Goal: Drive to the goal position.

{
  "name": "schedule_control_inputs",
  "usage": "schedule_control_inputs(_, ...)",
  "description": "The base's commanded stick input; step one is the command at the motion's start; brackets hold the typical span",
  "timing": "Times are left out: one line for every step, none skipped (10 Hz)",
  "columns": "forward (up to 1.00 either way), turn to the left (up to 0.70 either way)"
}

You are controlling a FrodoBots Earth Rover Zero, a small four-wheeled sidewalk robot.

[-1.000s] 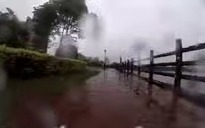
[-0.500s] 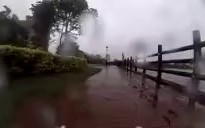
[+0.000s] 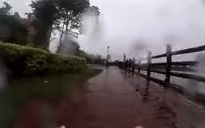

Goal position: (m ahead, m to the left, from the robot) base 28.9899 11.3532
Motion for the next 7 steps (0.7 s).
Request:
schedule_control_inputs(1.0,-0.4)
schedule_control_inputs(1.0,-0.37)
schedule_control_inputs(1.0,-0.23)
schedule_control_inputs(1.0,0.0)
schedule_control_inputs(1.0,0.0)
schedule_control_inputs(1.0,-0.11)
schedule_control_inputs(1.0,-0.35)
